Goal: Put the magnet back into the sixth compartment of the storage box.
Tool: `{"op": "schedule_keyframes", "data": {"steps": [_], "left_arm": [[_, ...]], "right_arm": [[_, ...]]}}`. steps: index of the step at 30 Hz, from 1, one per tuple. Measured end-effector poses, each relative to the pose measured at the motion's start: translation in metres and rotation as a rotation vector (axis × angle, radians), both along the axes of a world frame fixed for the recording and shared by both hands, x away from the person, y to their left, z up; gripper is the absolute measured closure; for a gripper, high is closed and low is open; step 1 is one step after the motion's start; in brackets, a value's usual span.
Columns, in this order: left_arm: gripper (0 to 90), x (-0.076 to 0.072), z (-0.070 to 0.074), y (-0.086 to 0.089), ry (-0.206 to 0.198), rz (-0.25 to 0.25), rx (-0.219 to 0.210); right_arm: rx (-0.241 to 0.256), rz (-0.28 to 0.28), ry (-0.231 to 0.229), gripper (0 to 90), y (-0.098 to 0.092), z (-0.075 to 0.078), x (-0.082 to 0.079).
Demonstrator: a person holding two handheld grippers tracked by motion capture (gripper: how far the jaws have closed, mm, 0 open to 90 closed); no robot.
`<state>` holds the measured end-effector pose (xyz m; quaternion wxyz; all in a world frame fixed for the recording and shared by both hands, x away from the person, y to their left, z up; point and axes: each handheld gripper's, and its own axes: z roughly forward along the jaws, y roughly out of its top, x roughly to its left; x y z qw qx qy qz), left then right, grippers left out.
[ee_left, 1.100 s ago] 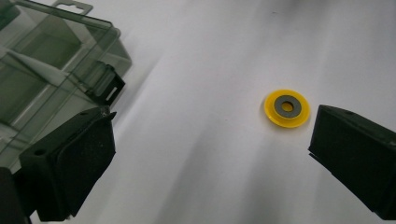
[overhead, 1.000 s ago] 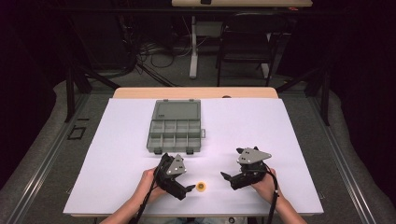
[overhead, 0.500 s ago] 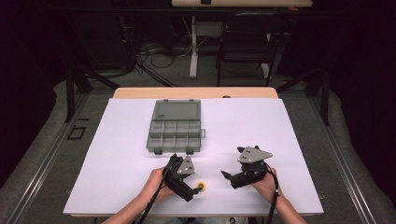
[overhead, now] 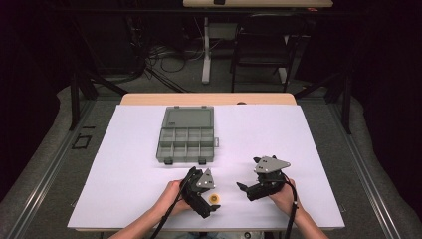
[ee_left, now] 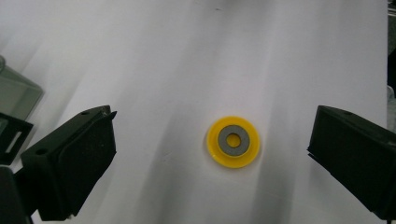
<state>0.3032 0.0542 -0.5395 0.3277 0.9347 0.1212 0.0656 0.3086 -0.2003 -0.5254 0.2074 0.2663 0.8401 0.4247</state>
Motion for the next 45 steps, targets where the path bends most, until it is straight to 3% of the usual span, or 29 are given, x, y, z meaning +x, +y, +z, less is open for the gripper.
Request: {"op": "schedule_keyframes", "data": {"steps": [2, 5, 10, 14, 22, 31, 41, 45], "left_arm": [[3.7, -0.001, -0.001, -0.002, 0.004, -0.011, 0.002], [14.9, -0.003, -0.003, -0.004, 0.010, -0.021, 0.004], [26.2, -0.001, -0.006, -0.001, 0.031, -0.028, 0.014], [37.8, 0.000, -0.007, 0.002, 0.048, -0.043, -0.002], [49.7, 0.002, -0.008, 0.006, 0.061, -0.041, -0.019], [61.1, -0.001, -0.012, 0.008, 0.059, -0.045, -0.018], [61.9, -0.001, -0.011, 0.011, 0.067, -0.030, -0.037], [61.8, -0.001, -0.008, 0.015, 0.050, -0.023, -0.036]], "right_arm": [[-0.002, -0.003, 0.001, 0.0, 0.000, 0.000, 0.000], [-0.002, -0.005, 0.006, 0.0, -0.001, -0.001, 0.002], [-0.013, 0.000, 0.013, 0.0, 0.000, -0.002, 0.002], [-0.030, 0.010, 0.021, 0.1, 0.001, -0.004, 0.002], [-0.030, 0.009, 0.011, 0.2, 0.000, -0.002, 0.001], [-0.033, 0.015, 0.011, 0.3, 0.001, -0.003, 0.001], [-0.043, 0.020, 0.014, 0.3, 0.002, -0.003, 0.000], [-0.043, 0.020, 0.013, 0.3, 0.001, -0.003, 0.000]]}}
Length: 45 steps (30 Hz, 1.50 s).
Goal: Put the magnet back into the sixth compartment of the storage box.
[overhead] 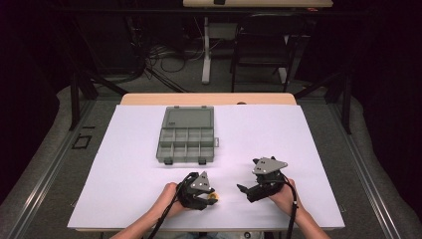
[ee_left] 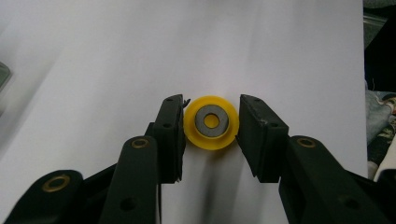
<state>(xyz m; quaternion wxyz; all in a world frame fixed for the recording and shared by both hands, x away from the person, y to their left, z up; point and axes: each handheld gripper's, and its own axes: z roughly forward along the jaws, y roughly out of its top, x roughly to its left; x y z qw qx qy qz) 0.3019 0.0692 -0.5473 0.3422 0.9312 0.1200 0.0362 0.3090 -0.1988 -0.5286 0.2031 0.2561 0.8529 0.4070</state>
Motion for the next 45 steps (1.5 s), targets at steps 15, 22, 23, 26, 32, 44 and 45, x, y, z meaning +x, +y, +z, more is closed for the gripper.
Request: {"op": "schedule_keyframes", "data": {"steps": [15, 22, 23, 26, 32, 44, 45], "left_arm": [[61.8, 0.005, 0.005, 0.018, -0.023, 0.062, 0.001], [61.9, 0.009, 0.005, 0.027, -0.024, 0.094, -0.001], [61.8, 0.010, 0.005, 0.029, -0.017, 0.100, -0.006], [61.8, 0.013, 0.005, 0.034, -0.014, 0.119, -0.009], [61.8, 0.018, 0.006, 0.043, -0.024, 0.159, -0.009], [61.9, 0.024, 0.010, 0.057, -0.048, 0.222, -0.012], [61.9, 0.025, 0.010, 0.058, -0.048, 0.225, -0.013]], "right_arm": [[0.002, -0.002, -0.006, 0.3, 0.000, 0.000, 0.000], [0.004, 0.002, -0.011, 0.3, 0.001, 0.000, 0.000], [0.004, 0.004, -0.012, 0.3, 0.001, 0.000, 0.000], [0.004, 0.005, -0.007, 0.3, 0.000, 0.000, 0.000], [0.001, -0.003, -0.011, 0.3, 0.000, 0.001, 0.001], [0.003, -0.005, -0.033, 0.5, 0.001, 0.003, -0.003], [0.005, -0.006, -0.033, 0.6, 0.000, 0.004, -0.003]]}}
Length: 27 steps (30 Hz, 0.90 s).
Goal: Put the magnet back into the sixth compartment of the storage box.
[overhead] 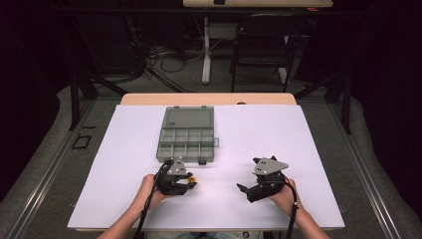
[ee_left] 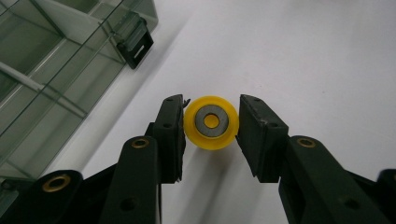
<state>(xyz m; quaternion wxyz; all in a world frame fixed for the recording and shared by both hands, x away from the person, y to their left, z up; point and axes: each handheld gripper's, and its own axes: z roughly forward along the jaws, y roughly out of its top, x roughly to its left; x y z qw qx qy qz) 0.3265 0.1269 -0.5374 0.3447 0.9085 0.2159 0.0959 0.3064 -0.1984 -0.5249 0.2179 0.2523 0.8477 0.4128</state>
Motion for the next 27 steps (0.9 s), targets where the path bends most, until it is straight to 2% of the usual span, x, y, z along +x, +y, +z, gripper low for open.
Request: {"op": "schedule_keyframes", "data": {"steps": [7, 15, 27], "left_arm": [[61.9, 0.004, 0.003, 0.009, -0.022, 0.037, 0.008], [62.0, 0.008, 0.006, 0.018, -0.046, 0.079, -0.001], [62.0, 0.013, 0.006, 0.026, -0.056, 0.115, -0.002]], "right_arm": [[-0.003, 0.000, 0.006, 0.5, 0.001, -0.001, 0.001], [0.000, -0.007, 0.010, 0.4, 0.000, -0.003, 0.003], [-0.002, -0.008, 0.011, 0.4, 0.000, -0.003, 0.003]]}}
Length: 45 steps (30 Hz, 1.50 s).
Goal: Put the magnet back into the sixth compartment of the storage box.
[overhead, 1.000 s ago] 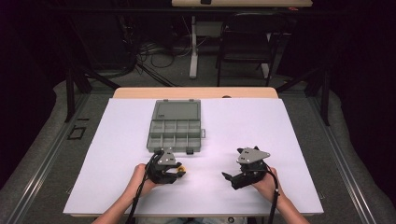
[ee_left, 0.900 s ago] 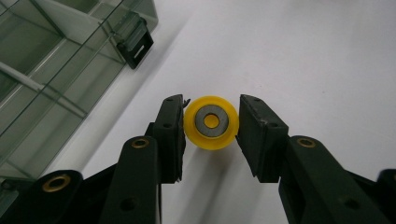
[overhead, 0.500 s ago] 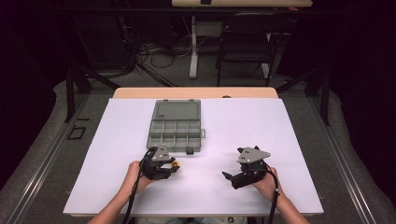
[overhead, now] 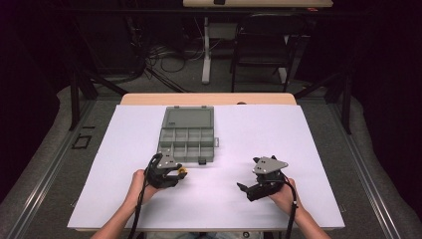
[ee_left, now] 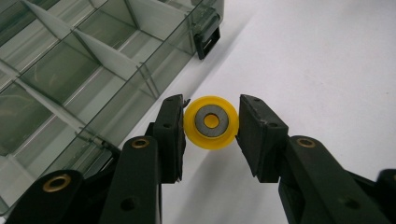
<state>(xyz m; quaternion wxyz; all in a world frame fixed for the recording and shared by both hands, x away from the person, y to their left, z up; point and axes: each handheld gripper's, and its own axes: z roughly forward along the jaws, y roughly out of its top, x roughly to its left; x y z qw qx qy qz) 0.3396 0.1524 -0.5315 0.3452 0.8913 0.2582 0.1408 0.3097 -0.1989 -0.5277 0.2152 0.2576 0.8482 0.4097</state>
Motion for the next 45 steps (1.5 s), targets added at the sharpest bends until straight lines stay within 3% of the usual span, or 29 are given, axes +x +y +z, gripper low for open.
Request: {"op": "schedule_keyframes", "data": {"steps": [18, 45], "left_arm": [[62.1, 0.007, 0.001, 0.012, -0.016, 0.051, 0.003], [62.1, 0.006, 0.014, 0.016, -0.064, 0.071, -0.012]], "right_arm": [[0.003, -0.005, 0.000, 0.4, -0.001, 0.000, 0.001], [0.000, -0.013, -0.018, 0.4, 0.000, 0.001, 0.000]]}}
